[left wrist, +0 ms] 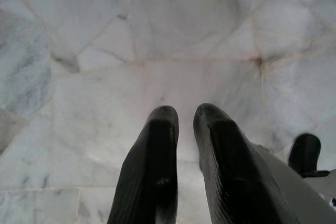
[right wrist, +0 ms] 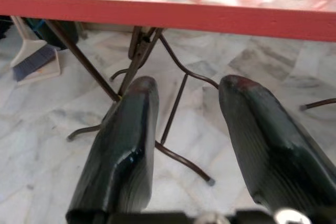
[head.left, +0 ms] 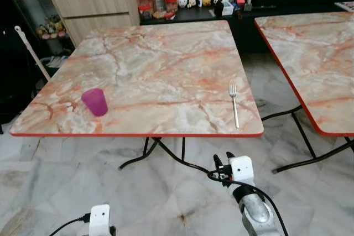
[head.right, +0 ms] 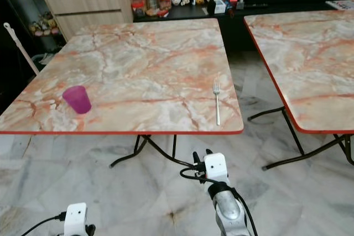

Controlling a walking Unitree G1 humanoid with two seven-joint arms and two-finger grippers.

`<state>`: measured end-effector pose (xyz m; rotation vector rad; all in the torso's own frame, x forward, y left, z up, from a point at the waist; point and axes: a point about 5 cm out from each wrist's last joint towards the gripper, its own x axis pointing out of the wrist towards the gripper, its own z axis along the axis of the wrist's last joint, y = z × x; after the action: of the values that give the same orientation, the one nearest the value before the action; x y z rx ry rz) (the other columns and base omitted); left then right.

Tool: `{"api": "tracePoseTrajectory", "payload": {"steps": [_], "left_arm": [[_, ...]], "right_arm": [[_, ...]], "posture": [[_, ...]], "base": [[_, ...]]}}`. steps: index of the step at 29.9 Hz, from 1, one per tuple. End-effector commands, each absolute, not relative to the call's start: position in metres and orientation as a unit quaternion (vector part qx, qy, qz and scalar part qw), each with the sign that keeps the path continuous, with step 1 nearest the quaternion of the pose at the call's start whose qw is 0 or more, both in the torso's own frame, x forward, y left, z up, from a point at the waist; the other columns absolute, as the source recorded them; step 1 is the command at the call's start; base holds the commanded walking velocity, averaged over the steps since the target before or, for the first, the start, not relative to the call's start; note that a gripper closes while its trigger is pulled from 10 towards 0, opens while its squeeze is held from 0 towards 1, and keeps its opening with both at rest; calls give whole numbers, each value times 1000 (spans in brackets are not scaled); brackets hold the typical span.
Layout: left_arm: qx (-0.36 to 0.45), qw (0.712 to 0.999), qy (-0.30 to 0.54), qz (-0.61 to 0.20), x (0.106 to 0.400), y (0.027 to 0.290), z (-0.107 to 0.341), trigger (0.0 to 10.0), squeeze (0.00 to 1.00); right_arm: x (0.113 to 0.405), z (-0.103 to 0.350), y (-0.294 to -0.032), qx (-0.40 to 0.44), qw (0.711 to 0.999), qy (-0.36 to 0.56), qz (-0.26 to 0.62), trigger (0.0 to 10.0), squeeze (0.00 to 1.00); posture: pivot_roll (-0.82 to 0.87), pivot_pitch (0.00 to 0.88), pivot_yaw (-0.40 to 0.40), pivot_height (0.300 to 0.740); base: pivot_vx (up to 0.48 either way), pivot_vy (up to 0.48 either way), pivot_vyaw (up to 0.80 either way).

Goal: Setting the table

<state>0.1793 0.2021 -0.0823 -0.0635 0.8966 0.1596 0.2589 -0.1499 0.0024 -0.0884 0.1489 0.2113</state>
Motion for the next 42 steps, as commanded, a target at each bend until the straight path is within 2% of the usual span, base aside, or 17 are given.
{"api": "tracePoseTrajectory", "payload": {"steps": [1, 5, 11, 16, 20, 27, 32, 42], "left_arm": [[-26, 895, 437, 84, 178, 207, -82, 10000, 0], [-25, 895, 437, 83, 179, 206, -82, 10000, 0], [-32, 898, 432, 79, 182, 203, -81, 10000, 0], [-33, 898, 432, 81, 183, 203, -81, 10000, 0], [-34, 897, 432, 83, 182, 203, -81, 10000, 0], [-33, 896, 435, 84, 180, 203, -82, 10000, 0], [-34, 896, 434, 84, 181, 202, -82, 10000, 0], [-34, 897, 432, 84, 181, 203, -82, 10000, 0]], "right_arm": [[269, 20, -144, -40, 993, 26, 112, 10000, 0], [292, 59, -141, -28, 993, -54, 97, 10000, 0], [320, 99, -141, 4, 992, -110, 66, 10000, 0], [328, 100, -144, 38, 995, -85, 44, 10000, 0], [329, 102, -142, 35, 995, -85, 41, 10000, 0], [337, 112, -128, 47, 993, -89, 57, 10000, 0], [339, 115, -126, 49, 993, -90, 61, 10000, 0], [341, 119, -124, 48, 992, -96, 64, 10000, 0]], "posture": [[-20, 47, 94, 740], [-27, 50, 94, 740], [-24, 46, 89, 740], [-17, 41, 83, 740], [-15, 42, 81, 740], [-11, 36, 78, 740], [-10, 35, 74, 740], [-3, 26, 72, 740]], "base": [[0, 0, 0], [0, 0, 0], [0, 0, 0], [0, 0, -320], [0, 0, -323], [269, 0, -74], [299, 0, -609], [313, 0, 0]]}}
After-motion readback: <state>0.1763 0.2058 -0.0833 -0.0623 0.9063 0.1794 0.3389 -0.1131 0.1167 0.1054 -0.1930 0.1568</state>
